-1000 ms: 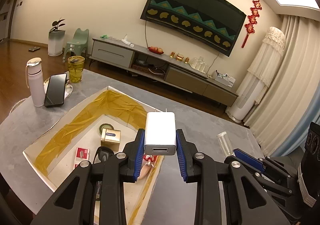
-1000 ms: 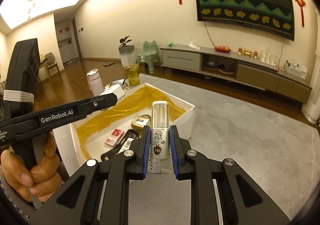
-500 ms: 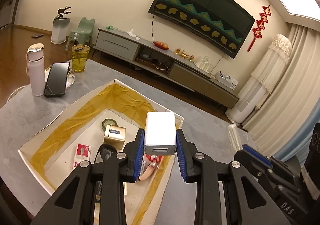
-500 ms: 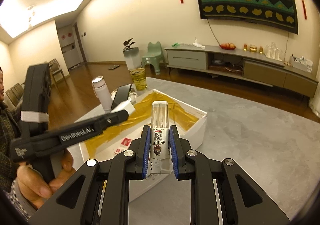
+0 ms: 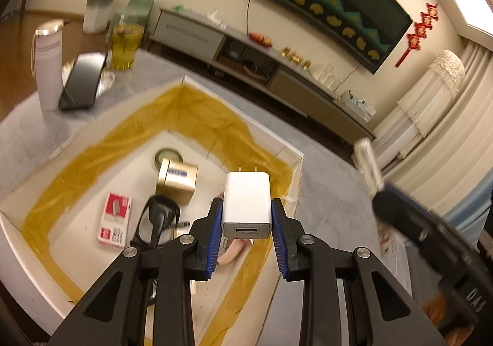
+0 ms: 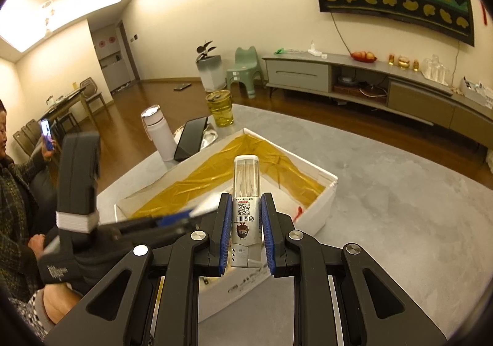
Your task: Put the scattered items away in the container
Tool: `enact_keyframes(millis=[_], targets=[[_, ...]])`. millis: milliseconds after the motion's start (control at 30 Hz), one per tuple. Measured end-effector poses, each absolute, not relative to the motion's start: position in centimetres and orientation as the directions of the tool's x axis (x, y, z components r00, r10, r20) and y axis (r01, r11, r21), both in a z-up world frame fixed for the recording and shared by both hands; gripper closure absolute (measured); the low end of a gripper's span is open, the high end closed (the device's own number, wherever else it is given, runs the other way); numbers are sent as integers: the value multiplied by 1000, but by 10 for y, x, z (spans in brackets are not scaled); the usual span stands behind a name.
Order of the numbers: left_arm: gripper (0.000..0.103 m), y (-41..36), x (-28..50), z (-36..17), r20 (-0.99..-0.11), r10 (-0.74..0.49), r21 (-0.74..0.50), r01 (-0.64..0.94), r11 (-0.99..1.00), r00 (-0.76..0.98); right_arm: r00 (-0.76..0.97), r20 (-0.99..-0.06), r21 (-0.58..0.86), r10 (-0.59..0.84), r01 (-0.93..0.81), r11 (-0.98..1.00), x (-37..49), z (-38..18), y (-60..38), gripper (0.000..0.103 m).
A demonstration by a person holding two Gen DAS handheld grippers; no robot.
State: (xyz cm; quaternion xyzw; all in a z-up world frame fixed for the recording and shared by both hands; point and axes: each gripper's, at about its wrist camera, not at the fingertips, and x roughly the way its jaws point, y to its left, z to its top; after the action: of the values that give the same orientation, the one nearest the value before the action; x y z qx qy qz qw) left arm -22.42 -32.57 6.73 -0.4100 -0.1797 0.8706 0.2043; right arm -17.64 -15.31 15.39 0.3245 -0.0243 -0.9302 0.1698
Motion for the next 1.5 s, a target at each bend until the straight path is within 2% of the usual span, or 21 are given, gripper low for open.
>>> enact_keyframes(millis=[200,733,1267,1300,1333,1367,1400,1500], targets=[[72,-330,-233,54,-673,526,-520,-173,-836,-520,-702,-625,139,-342,332,-933,-204,155,-167,83],[72,-344,-255,27,-650,636,-695,-15,-719,-416,-546,-755,178,-363,363,-915,-279,129,-193,83],[72,-338,-269,14,-684,612,-675,25,-738,-396,-487,-818,146,-308,342,-928,-317,106,-202,82],[71,-337,-270,14,-687,611,-672,23,-740,-394,-490,-818,139,-302,341,-930,-318,105,-202,81],[67,-337,-270,14,-687,610,-671,24,-741,-395,-491,-820,133,-294,336,-932,-319,104,-201,71],[64,-336,-269,15,-686,609,-671,23,-741,-397,-496,-818,133,-290,327,-936,-319,104,-200,66],[59,-336,-269,16,-686,608,-670,21,-742,-401,-501,-815,137,-290,321,-937,-318,104,-198,64],[57,-338,-267,19,-685,596,-663,20,-749,-418,-501,-812,147,-298,318,-937,-313,106,-193,64]])
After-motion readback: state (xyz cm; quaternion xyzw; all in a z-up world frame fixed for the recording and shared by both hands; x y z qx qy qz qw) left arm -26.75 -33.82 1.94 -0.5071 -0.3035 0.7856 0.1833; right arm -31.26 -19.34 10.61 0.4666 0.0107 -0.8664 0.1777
